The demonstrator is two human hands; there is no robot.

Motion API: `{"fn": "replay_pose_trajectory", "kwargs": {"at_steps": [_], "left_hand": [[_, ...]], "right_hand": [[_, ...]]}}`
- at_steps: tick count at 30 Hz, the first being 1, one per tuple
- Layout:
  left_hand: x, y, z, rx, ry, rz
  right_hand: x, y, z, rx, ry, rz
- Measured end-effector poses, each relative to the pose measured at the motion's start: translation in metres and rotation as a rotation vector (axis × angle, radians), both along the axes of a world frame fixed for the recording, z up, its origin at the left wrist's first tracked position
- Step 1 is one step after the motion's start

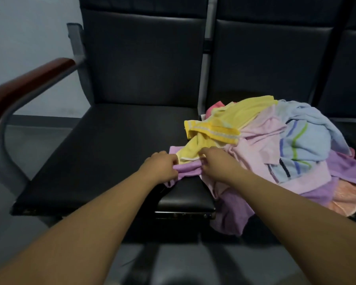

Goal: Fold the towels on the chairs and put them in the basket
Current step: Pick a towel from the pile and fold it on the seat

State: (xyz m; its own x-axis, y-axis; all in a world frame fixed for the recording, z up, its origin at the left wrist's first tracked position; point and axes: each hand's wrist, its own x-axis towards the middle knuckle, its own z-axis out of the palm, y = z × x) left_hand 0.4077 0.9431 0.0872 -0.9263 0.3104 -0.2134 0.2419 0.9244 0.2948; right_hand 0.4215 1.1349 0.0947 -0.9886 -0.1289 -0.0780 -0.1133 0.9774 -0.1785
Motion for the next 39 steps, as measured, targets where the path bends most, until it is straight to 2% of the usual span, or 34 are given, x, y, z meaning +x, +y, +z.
{"fn": "replay_pose_trajectory", "kwargs": {"at_steps": [3, 5, 6, 9, 10, 12, 14, 15, 16, 18, 20, 21, 22, 24, 26, 28, 29, 32, 34, 36, 37, 39], "left_hand": [[0.002, 0.001, 0.0, -0.072, 0.025, -0.028], [0.003, 0.0, -0.001, -0.078, 0.033, -0.013], [0.003, 0.0, -0.001, -0.079, 0.04, -0.01], [0.002, 0.0, 0.002, -0.077, 0.026, 0.003], [0.001, 0.0, 0.004, -0.071, 0.031, 0.029], [0.0, 0.0, 0.006, -0.024, 0.102, 0.114], [-0.003, 0.002, 0.012, 0.189, 0.168, 0.233], [-0.004, 0.005, 0.016, 0.387, 0.13, 0.318], [-0.004, 0.008, 0.02, 0.637, 0.019, 0.419], [-0.005, 0.012, 0.03, 1.142, -0.332, 0.588], [-0.003, 0.008, 0.036, 1.428, -0.613, 0.611], [-0.002, 0.005, 0.039, 1.47, -0.644, 0.6], [-0.001, 0.002, 0.042, 1.475, -0.616, 0.606], [0.002, -0.005, 0.05, 1.387, -0.432, 0.659], [0.009, -0.013, 0.055, 1.354, -0.336, 0.649], [0.019, -0.024, 0.063, 1.36, -0.358, 0.599], [0.023, -0.03, 0.066, 1.365, -0.399, 0.554], [0.042, -0.046, 0.076, 1.269, -0.584, 0.397], [0.053, -0.056, 0.075, 1.129, -0.674, 0.288], [0.06, -0.064, 0.07, 1.019, -0.707, 0.27], [0.059, -0.067, 0.064, 0.952, -0.664, 0.308], [0.052, -0.071, 0.054, 0.797, -0.46, 0.471]], "right_hand": [[-0.012, 0.0, 0.023, -0.108, 0.32, -0.058], [-0.023, 0.005, 0.041, 0.024, 0.545, -0.082], [-0.031, 0.009, 0.045, 0.153, 0.554, -0.11], [-0.043, 0.022, 0.039, 0.432, 0.279, -0.214], [-0.043, 0.026, 0.034, 0.446, 0.228, -0.236], [-0.04, 0.027, 0.029, 0.402, 0.28, -0.24], [-0.036, 0.018, 0.032, 0.273, 0.422, -0.198], [-0.032, 0.01, 0.036, 0.138, 0.463, -0.161], [-0.027, 0.0, 0.043, -0.032, 0.457, -0.103], [-0.011, -0.022, 0.058, -0.326, 0.343, 0.073], [0.011, -0.04, 0.069, -0.457, 0.215, 0.241], [0.02, -0.045, 0.071, -0.483, 0.158, 0.297], [0.026, -0.046, 0.071, -0.504, 0.096, 0.325], [0.034, -0.042, 0.071, -0.617, -0.076, 0.253], [0.034, -0.035, 0.07, -0.917, -0.234, -0.044], [0.026, -0.029, 0.068, -1.257, -0.368, -0.429], [0.021, -0.028, 0.067, -1.381, -0.428, -0.551], [0.009, -0.032, 0.063, -1.647, -0.445, -0.718], [0.009, -0.042, 0.058, -1.639, -0.408, -0.769], [0.015, -0.051, 0.052, -1.518, -0.333, -0.736], [0.017, -0.054, 0.051, -1.466, -0.307, -0.677], [0.022, -0.058, 0.054, -1.386, -0.328, -0.518]]}}
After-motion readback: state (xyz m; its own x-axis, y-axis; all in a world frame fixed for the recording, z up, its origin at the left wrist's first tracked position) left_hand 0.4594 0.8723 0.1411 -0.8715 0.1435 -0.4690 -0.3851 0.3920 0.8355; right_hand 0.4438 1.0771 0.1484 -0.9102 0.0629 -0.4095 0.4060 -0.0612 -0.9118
